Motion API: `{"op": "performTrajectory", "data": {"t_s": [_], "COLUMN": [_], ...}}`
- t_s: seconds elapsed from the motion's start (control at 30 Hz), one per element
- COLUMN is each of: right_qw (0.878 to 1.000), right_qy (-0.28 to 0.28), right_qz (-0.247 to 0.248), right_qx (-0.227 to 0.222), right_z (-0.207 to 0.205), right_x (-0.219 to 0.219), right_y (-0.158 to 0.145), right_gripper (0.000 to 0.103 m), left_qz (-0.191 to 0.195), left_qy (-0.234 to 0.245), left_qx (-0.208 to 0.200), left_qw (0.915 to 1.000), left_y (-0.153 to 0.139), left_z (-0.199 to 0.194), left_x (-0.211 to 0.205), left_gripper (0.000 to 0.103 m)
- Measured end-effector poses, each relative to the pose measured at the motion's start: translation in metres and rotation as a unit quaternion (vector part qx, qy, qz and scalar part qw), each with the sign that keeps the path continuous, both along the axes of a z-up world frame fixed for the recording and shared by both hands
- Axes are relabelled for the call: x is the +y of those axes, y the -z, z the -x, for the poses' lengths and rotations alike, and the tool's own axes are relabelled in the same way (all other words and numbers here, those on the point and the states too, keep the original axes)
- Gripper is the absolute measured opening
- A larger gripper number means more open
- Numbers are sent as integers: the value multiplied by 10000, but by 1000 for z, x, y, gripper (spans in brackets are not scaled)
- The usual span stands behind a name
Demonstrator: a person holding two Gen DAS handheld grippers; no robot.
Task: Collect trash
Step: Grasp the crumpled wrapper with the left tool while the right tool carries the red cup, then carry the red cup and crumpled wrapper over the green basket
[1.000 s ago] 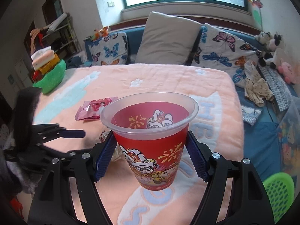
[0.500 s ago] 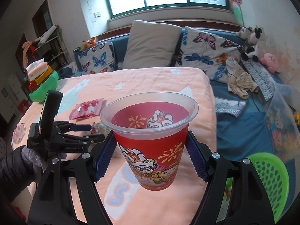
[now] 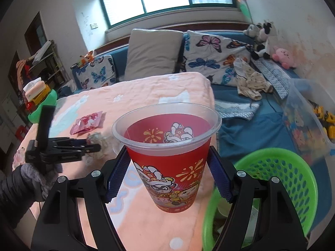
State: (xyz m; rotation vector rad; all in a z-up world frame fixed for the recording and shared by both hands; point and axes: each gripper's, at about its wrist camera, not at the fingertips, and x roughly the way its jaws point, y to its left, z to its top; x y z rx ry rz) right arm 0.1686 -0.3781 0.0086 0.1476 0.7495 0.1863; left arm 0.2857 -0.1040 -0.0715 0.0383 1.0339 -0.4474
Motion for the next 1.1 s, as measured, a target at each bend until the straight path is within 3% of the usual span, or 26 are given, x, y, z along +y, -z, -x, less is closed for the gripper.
{"op": "performTrajectory", "data": {"t_s": [0.27, 0.5, 1.1], "right_qw": [9994, 9976, 9846], "right_qy": [345, 666, 1504], "right_qz": [8, 99, 257], "right_qx": [1, 132, 857], "right_z": [28, 53, 92], "right_x": [-27, -49, -113], "right_y": [-1, 7, 58], "right_gripper": [74, 74, 74], "left_qz": [159, 276, 367], "left_qy": [206, 551, 1209], "left_qx": [-243, -389, -381], "left_qw": [9994, 9973, 9913], "left_y": [-31, -52, -63], "left_z": [30, 52, 82], "left_x": [-4, -33, -111], "left_gripper": [45, 45, 45]}}
